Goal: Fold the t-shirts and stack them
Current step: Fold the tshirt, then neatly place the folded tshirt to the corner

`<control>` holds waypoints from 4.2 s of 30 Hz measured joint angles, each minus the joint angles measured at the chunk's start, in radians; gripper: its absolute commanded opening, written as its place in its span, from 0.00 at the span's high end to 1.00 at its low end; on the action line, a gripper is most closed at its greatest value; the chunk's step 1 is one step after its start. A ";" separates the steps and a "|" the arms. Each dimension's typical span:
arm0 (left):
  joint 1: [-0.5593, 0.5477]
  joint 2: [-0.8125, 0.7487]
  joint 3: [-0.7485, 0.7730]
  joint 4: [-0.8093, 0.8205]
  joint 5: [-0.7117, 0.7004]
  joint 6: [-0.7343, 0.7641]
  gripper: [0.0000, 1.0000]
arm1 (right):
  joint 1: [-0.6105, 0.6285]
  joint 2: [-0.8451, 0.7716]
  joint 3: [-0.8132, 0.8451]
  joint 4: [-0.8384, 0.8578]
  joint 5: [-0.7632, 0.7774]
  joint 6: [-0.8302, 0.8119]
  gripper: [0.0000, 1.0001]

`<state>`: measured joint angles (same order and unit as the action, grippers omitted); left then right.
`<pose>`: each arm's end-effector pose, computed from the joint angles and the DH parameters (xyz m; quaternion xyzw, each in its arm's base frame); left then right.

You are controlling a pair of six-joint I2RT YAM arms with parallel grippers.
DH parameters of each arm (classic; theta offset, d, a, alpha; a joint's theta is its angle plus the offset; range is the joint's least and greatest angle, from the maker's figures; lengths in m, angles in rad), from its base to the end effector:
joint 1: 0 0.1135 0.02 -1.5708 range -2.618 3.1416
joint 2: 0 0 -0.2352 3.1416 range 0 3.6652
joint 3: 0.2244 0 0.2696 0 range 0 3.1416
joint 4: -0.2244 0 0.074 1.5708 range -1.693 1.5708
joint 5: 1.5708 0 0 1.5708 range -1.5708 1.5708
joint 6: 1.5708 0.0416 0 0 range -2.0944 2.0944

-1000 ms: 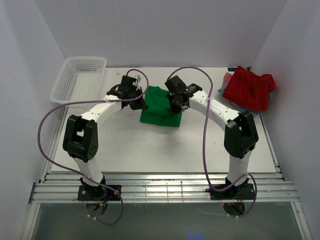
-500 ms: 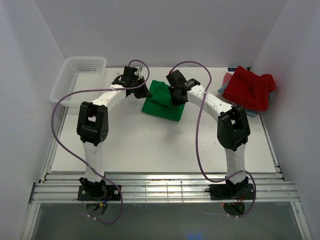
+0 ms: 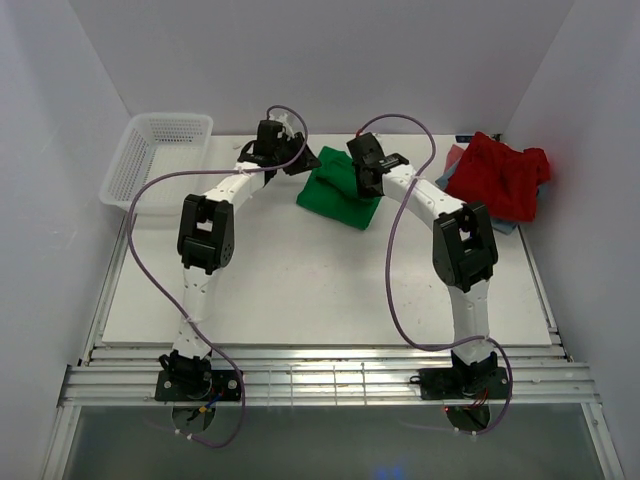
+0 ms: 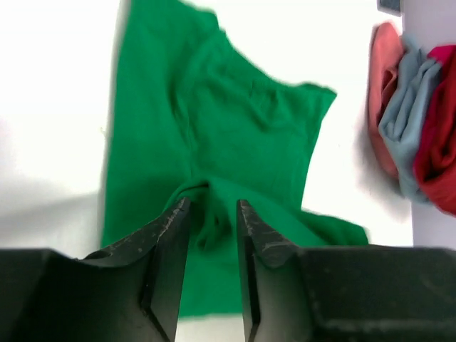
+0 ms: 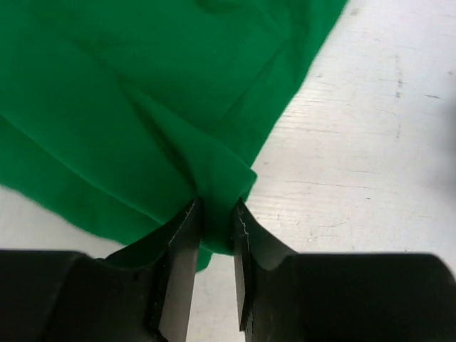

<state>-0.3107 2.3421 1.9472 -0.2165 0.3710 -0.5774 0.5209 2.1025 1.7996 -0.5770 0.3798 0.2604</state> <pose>0.5114 -0.1801 0.1717 -0.0316 0.8755 -0.3426 0.3393 0.4238 0.2254 0.2083 -0.0566 0.9245 -0.0376 0.3751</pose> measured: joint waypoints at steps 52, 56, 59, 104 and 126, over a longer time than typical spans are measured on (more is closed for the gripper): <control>-0.053 0.090 -0.015 0.080 0.037 -0.042 0.41 | -0.268 -0.230 -0.434 0.219 -0.583 0.188 0.07; -0.053 0.086 -0.074 0.077 0.032 -0.042 0.44 | -0.303 -0.228 -0.479 0.279 -0.647 0.241 0.07; -0.052 0.048 -0.155 0.123 0.036 -0.046 0.45 | -0.323 -0.224 -0.504 0.328 -0.681 0.277 0.07; -0.115 -0.254 -0.590 0.071 0.065 0.032 0.52 | -0.126 -0.068 -0.474 0.514 -0.729 0.229 0.23; -0.123 -0.279 -0.565 -0.032 0.027 0.047 0.52 | -0.078 0.023 -0.253 0.222 -0.615 0.146 0.92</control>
<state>-0.4335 2.0628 1.3819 -0.2489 0.3981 -0.5308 0.4431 2.1258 1.5467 -0.3553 -0.2356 0.4061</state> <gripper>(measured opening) 0.477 0.343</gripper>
